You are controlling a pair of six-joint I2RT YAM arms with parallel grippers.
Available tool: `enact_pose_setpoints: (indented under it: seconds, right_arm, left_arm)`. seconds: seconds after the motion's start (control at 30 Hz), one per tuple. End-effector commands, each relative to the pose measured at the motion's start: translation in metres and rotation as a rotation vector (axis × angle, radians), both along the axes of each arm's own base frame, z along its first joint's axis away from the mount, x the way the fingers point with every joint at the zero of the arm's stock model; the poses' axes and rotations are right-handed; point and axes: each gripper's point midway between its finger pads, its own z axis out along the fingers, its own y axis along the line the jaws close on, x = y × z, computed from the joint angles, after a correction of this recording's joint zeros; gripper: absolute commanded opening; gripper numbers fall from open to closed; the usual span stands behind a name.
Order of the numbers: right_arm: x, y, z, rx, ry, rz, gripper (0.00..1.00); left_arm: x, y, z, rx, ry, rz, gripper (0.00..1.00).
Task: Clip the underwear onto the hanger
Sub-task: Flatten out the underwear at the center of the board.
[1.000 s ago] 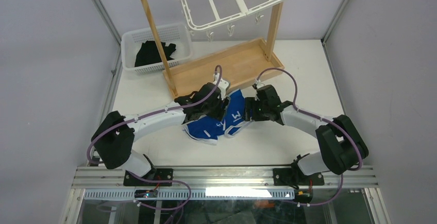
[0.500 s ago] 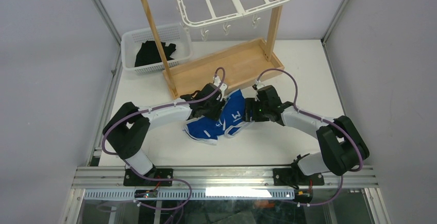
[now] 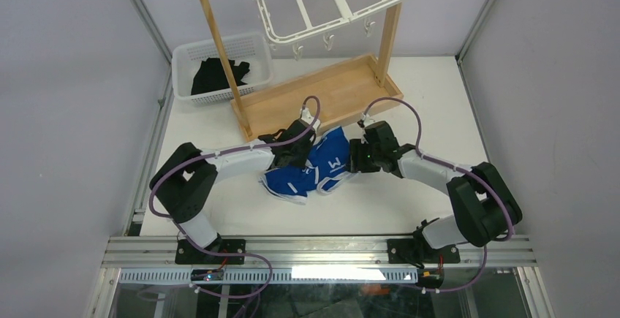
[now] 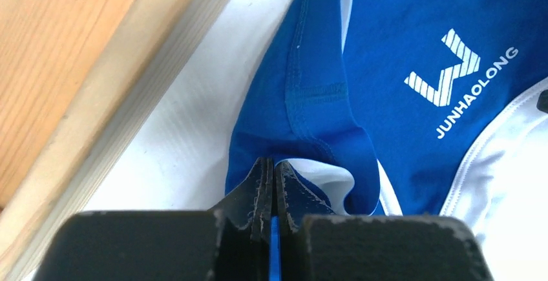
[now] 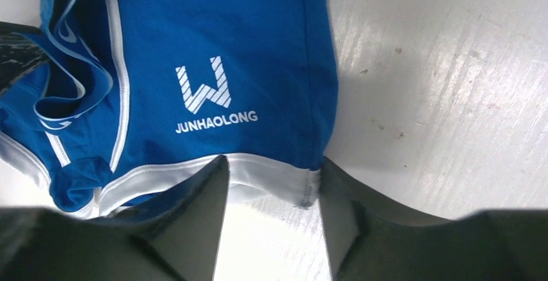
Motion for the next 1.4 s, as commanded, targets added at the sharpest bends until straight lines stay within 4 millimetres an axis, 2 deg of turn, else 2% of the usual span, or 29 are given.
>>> enact_pose_setpoints:
  seconds: [0.0, 0.13, 0.2, 0.23, 0.3, 0.33, 0.53, 0.57, 0.67, 0.7, 0.8, 0.87, 0.97, 1.07, 1.13, 1.2, 1.27, 1.37]
  right_arm:
    - [0.007, 0.002, 0.000, -0.004, -0.005, -0.002, 0.47]
    - [0.011, -0.017, 0.004, -0.041, -0.072, -0.105, 0.20]
    - [0.010, -0.030, 0.009, -0.060, -0.111, -0.172, 0.01]
    - [0.009, -0.036, 0.012, -0.063, -0.126, -0.209, 0.00]
    - [0.004, -0.048, 0.019, -0.063, -0.147, -0.269, 0.00]
    - [0.001, -0.051, 0.028, -0.048, -0.164, -0.292, 0.00]
    - [-0.028, -0.069, 0.045, 0.002, -0.131, -0.404, 0.00]
    - [-0.034, -0.070, 0.047, 0.018, -0.123, -0.415, 0.01]
    - [-0.043, -0.075, 0.060, 0.068, -0.144, -0.451, 0.29]
    - [-0.043, -0.078, 0.066, 0.074, -0.163, -0.465, 0.36]
    - [-0.035, -0.089, 0.079, 0.041, -0.233, -0.495, 0.48]
    - [-0.026, -0.091, 0.087, 0.001, -0.266, -0.479, 0.52]
    - [-0.010, -0.079, 0.097, -0.016, -0.311, -0.385, 0.50]
    - [0.001, -0.040, 0.107, 0.079, -0.345, -0.191, 0.38]
    - [-0.002, -0.009, 0.107, 0.170, -0.320, -0.043, 0.33]
    - [-0.001, 0.014, 0.109, 0.248, -0.314, 0.041, 0.27]
    - [0.000, 0.027, 0.102, 0.283, -0.287, 0.072, 0.21]
    - [0.001, 0.036, 0.081, 0.283, -0.227, 0.062, 0.16]
  left_arm:
    - [0.017, 0.011, 0.042, -0.062, -0.141, 0.128, 0.00]
    - [0.015, 0.033, 0.059, -0.081, -0.197, 0.238, 0.00]
    - [0.012, 0.042, 0.062, -0.083, -0.207, 0.280, 0.00]
    - [0.011, 0.044, 0.073, -0.111, -0.225, 0.295, 0.00]
    - [0.010, 0.047, 0.080, -0.137, -0.236, 0.319, 0.00]
    - [0.010, 0.048, 0.081, -0.145, -0.239, 0.329, 0.00]
    - [0.015, 0.048, 0.082, -0.161, -0.243, 0.385, 0.00]
    - [0.014, 0.046, 0.079, -0.162, -0.232, 0.383, 0.00]
    - [0.015, 0.040, 0.073, -0.162, -0.208, 0.375, 0.00]
    - [0.015, 0.038, 0.065, -0.144, -0.194, 0.372, 0.00]
    - [0.021, 0.039, 0.059, -0.119, -0.200, 0.387, 0.00]
    - [0.025, 0.041, 0.059, -0.102, -0.217, 0.405, 0.00]
    - [0.031, 0.044, 0.063, -0.097, -0.242, 0.434, 0.00]
    - [0.036, 0.045, 0.071, -0.106, -0.268, 0.466, 0.00]
    - [0.040, 0.049, 0.075, -0.104, -0.293, 0.497, 0.00]
    - [0.043, 0.053, 0.077, -0.103, -0.312, 0.533, 0.00]
    - [0.046, 0.057, 0.078, -0.101, -0.332, 0.569, 0.02]
    - [0.048, 0.064, 0.076, -0.107, -0.366, 0.609, 0.12]
